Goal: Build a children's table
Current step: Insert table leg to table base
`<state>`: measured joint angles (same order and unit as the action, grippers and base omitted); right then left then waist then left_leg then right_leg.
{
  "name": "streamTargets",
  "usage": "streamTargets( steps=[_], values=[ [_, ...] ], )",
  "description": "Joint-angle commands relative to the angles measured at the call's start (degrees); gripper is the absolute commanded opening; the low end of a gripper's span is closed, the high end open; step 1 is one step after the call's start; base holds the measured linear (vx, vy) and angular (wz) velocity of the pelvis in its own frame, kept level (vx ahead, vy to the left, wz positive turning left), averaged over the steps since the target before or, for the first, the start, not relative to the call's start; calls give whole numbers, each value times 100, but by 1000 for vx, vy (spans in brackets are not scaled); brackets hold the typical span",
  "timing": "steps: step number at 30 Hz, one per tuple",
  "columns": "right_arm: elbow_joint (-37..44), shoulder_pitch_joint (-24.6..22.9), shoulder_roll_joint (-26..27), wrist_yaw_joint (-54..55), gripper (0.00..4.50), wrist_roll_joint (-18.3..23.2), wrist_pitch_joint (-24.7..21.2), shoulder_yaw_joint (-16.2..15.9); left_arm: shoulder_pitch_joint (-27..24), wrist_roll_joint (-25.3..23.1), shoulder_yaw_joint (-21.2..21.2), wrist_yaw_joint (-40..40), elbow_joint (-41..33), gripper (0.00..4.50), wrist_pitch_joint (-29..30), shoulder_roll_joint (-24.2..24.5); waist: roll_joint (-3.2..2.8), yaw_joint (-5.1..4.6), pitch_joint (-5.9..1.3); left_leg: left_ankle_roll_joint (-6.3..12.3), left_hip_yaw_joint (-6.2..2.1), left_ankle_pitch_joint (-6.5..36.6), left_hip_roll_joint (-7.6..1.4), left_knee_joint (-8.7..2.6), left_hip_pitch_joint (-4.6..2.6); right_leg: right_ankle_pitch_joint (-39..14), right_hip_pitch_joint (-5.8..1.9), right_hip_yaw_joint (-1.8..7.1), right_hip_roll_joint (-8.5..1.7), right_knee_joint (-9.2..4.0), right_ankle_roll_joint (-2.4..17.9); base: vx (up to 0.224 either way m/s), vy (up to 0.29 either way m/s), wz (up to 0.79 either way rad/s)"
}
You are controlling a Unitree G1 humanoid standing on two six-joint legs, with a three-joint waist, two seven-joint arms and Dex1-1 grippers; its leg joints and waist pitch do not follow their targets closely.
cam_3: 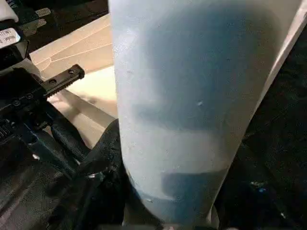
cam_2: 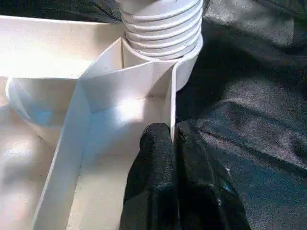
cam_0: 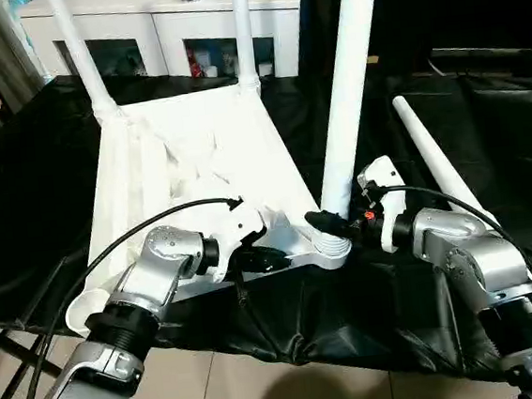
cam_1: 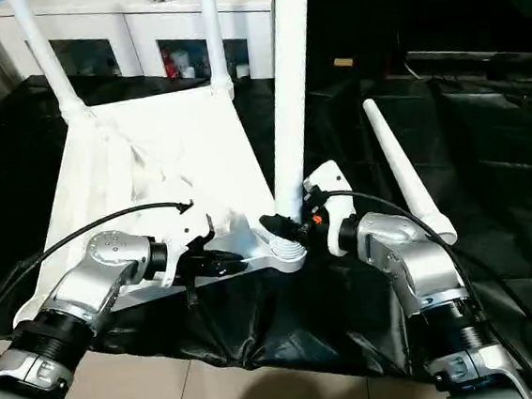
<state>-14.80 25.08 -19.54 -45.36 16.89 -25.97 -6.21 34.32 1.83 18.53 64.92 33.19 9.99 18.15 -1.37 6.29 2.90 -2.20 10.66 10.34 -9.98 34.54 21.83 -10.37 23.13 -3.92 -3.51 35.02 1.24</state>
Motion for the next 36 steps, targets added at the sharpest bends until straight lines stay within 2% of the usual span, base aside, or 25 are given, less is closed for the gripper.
streamTargets(
  steps=[1,8,12,16,18,20,22,23,26,28,32,36],
  values=[
    [-151,45,-3,39,191,-166,-6,-90,44,-96,47,19,147,0,97,76,62,14,-377,141,-151,1009,-341,-412,-103,-1450,-283,306,-558,-449,1014,0,0,0],
    [-197,-12,27,109,191,-155,42,-37,-12,-325,310,157,60,0,44,200,58,-9,-378,87,-162,1119,-346,-427,-116,-1470,-290,311,-562,-450,1012,0,0,0],
    [-318,-164,130,320,191,4,159,290,-6,-278,274,139,10,0,134,150,51,-28,-365,77,-158,1197,-342,-429,-123,-1529,-282,313,-566,-472,1048,0,0,0],
    [-331,-459,233,476,191,159,365,634,63,-256,224,85,87,0,167,86,29,-38,-349,14,-169,1425,-345,-450,-146,-1840,-276,314,-568,-515,972,0,0,0],
    [-304,-551,255,485,191,193,408,688,85,-263,211,65,121,0,159,70,38,-31,-355,21,-168,1419,-349,-456,-154,-1823,-276,317,-566,-522,959,0,0,0],
    [-214,-794,300,478,191,267,532,766,133,-274,206,8,203,0,141,39,6,-15,-349,15,-173,1473,-347,-459,-157,-1826,-267,316,-561,-524,961,0,0,0],
    [-182,-953,336,497,191,277,677,792,164,-290,204,-41,258,0,128,20,22,-5,-348,9,-174,1500,-344,-467,-156,-1887,-271,313,-563,-535,940,0,0,0],
    [-184,-1018,349,511,191,270,735,794,173,-292,199,-55,273,0,130,9,-4,5,-345,-9,-177,1557,-355,-470,-170,-1930,-254,317,-571,-545,931,0,0,0],
    [-205,-1105,341,593,191,159,838,739,182,-297,192,-70,282,0,137,-4,3,3,-334,-30,-187,1676,-354,-489,-170,-2035,-262,313,-568,-560,914,0,0,0],
    [-149,-1173,301,677,191,-70,948,561,192,-313,189,-74,290,0,144,-18,-21,-2,-320,-68,-195,1774,-353,-499,-179,-2169,-253,314,-571,-571,896,0,0,0],
    [-7,-1141,284,704,191,-223,936,364,215,-315,202,-80,335,0,123,-34,-7,-18,-301,-123,-209,2009,-353,-523,-219,-2500,-241,316,-578,-614,813,0,0,0],
    [-80,-956,186,595,191,-412,909,92,233,-337,232,-56,366,0,69,-29,11,-37,-294,-94,-211,1975,-352,-532,-209,-2534,-248,323,-582,-622,791,0,0,0]
  ],
)
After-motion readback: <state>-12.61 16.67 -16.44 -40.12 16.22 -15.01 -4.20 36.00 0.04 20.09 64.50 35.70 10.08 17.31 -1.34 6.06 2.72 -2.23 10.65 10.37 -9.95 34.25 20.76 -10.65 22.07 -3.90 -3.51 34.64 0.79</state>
